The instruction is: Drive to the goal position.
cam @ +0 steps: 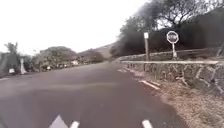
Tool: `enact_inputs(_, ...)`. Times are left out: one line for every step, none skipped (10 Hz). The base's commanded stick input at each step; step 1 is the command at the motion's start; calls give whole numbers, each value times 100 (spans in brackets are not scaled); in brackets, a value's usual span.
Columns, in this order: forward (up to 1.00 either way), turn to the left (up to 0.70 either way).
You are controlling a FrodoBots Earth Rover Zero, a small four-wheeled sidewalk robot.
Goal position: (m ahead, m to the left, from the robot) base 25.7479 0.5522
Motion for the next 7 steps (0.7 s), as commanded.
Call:
enact_inputs(50,0)
enact_inputs(50,0)
enact_inputs(50,0)
enact_inputs(50,0)
enact_inputs(50,0)
enact_inputs(50,0)
enact_inputs(50,0)
